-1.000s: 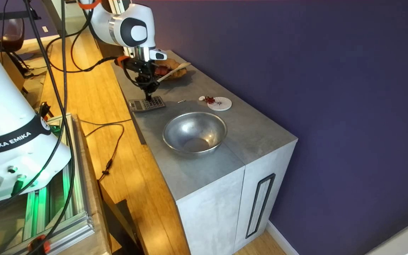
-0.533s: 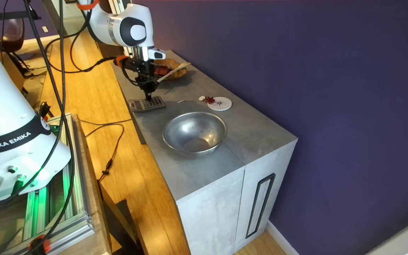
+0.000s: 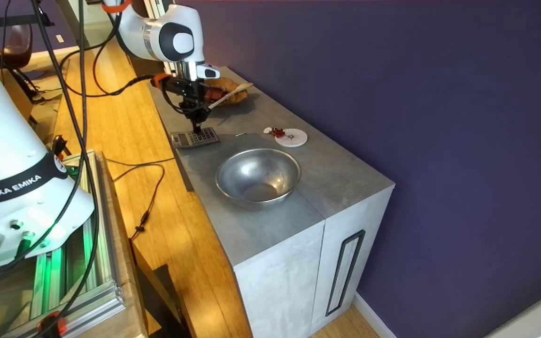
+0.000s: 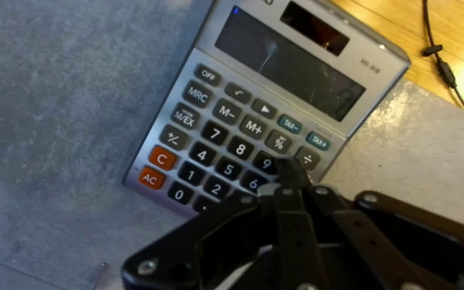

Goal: Press the formula 4 + 1 = on the calculator

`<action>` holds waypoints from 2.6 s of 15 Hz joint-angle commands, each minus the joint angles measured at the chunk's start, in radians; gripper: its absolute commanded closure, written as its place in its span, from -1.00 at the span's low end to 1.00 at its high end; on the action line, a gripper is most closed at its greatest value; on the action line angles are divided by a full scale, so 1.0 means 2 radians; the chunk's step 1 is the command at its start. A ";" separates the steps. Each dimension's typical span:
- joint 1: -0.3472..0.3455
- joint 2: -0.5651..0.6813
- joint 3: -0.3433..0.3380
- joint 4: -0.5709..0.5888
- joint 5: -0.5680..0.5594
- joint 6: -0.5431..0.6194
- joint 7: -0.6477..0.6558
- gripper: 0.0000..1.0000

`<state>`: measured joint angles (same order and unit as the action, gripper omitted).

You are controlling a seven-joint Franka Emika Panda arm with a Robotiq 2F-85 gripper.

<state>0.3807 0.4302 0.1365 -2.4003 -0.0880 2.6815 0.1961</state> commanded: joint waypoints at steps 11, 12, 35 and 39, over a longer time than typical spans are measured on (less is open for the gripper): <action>-0.025 -0.041 -0.002 -0.025 -0.008 0.001 -0.018 1.00; -0.024 -0.043 -0.006 -0.027 -0.012 0.000 -0.013 1.00; -0.036 -0.018 -0.004 -0.024 -0.002 -0.004 -0.030 1.00; -0.034 -0.013 -0.005 -0.021 -0.003 -0.002 -0.028 1.00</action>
<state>0.3301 0.3962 0.1117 -2.4457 -0.0881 2.6795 0.1495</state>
